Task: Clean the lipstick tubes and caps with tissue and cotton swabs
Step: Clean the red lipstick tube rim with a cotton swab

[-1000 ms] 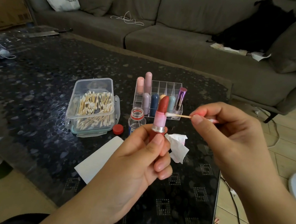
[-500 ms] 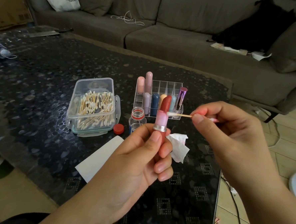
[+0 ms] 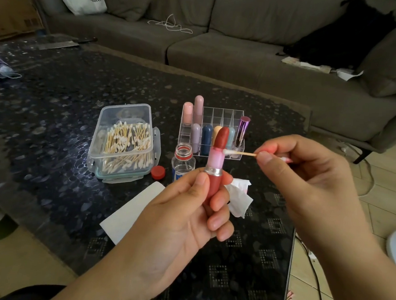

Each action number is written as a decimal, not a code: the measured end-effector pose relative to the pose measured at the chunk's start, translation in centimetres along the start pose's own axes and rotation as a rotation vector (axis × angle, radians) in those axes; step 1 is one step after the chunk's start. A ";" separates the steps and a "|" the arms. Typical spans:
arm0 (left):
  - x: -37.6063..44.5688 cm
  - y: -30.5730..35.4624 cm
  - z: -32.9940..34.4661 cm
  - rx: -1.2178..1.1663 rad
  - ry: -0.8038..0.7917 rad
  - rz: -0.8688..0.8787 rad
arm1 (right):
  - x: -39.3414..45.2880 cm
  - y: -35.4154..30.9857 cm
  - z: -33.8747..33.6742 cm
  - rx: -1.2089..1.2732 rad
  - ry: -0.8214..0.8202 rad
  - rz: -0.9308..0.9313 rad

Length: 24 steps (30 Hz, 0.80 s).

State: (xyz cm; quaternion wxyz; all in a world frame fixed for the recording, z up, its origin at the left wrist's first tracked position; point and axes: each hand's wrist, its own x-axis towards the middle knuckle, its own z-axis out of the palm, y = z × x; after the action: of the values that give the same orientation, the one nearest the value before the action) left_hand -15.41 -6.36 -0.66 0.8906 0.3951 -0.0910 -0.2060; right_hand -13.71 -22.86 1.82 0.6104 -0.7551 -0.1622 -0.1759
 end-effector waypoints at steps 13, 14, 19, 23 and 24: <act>0.2 -0.3 -0.7 -0.034 -0.049 0.005 | 0.0 0.1 0.2 0.023 -0.013 0.008; 0.2 -0.3 -0.8 -0.036 -0.054 0.005 | 0.0 0.1 0.1 0.018 -0.010 0.008; 0.1 -0.3 -1.0 -0.050 -0.109 0.005 | 0.1 0.2 -0.2 0.025 0.013 0.029; 0.1 -0.3 -1.1 -0.060 -0.119 0.007 | 0.1 0.0 0.0 0.033 -0.005 0.003; 0.1 -0.3 -1.1 -0.060 -0.119 0.007 | 0.1 0.0 0.0 0.035 -0.011 -0.002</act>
State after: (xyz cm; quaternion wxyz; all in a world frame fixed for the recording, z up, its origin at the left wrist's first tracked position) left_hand -14.99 -5.84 -1.65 0.8958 0.3550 -0.1389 -0.2285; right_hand -13.66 -22.83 1.88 0.6223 -0.7452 -0.1694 -0.1695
